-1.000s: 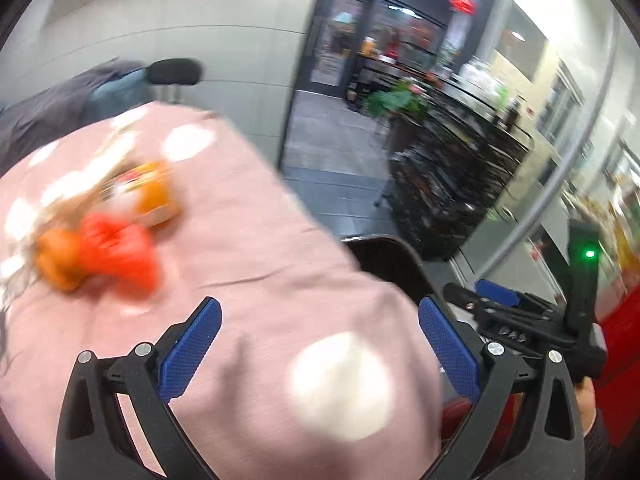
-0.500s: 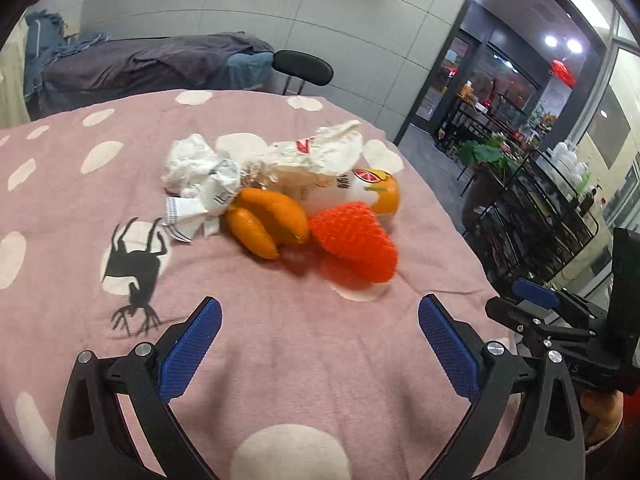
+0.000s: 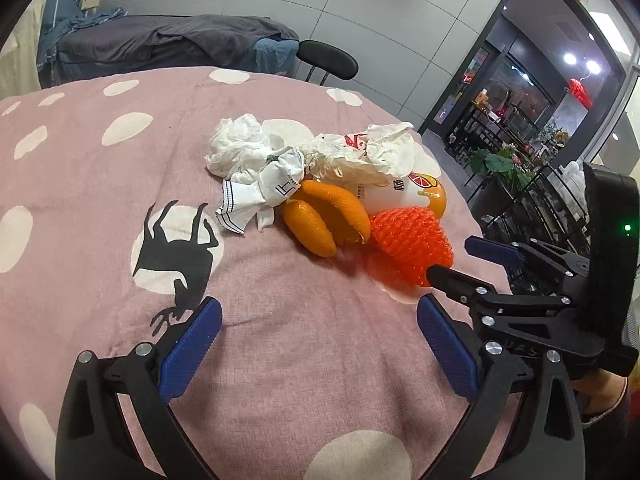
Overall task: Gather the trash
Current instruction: 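Grasp the orange foam net with the right tool while the left tool grasps the orange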
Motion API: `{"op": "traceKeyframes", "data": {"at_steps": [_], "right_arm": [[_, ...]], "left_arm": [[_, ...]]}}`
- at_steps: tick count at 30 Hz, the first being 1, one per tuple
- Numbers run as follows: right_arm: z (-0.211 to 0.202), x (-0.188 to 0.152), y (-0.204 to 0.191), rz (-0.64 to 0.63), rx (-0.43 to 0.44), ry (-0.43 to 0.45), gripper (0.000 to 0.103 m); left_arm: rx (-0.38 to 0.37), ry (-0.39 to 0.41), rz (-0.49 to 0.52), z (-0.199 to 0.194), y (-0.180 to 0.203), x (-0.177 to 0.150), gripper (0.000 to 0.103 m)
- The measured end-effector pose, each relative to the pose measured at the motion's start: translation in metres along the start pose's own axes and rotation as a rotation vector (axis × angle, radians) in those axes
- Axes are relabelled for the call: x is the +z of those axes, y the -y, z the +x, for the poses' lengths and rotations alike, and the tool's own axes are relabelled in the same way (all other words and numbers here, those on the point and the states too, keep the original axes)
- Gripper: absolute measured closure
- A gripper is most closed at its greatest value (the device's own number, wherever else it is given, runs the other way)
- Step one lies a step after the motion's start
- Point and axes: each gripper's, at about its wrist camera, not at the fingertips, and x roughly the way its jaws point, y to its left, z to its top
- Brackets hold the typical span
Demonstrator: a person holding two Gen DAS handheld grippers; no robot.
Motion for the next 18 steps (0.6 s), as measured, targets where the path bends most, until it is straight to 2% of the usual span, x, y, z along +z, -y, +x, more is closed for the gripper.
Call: {"op": "traceKeyframes", "data": {"at_steps": [1, 3, 5, 8, 14, 18], "right_arm": [[0.006, 0.003, -0.002, -0.007, 0.005, -0.016, 0.047], [0.018, 0.007, -0.003, -0.021, 0.0, -0.038, 0.058], [0.025, 0.009, -0.001, -0.014, 0.003, -0.054, 0.083], [0.022, 0.008, 0.002, -0.01, 0.007, -0.046, 0.091], [-0.007, -0.002, 0.012, 0.026, -0.006, 0.012, 0.092], [-0.024, -0.01, 0.02, 0.065, -0.001, 0.045, 0.092]], "left_arm": [[0.0, -0.001, -0.004, 0.001, -0.002, 0.001, 0.009], [-0.013, -0.007, -0.013, 0.003, -0.005, 0.003, 0.01], [-0.031, -0.019, -0.026, 0.007, -0.006, 0.005, 0.011], [-0.041, -0.031, -0.012, 0.014, -0.002, 0.01, 0.014], [-0.078, -0.064, -0.049, 0.042, 0.005, 0.026, 0.018], [-0.077, -0.074, -0.085, 0.062, 0.01, 0.037, 0.023]]}}
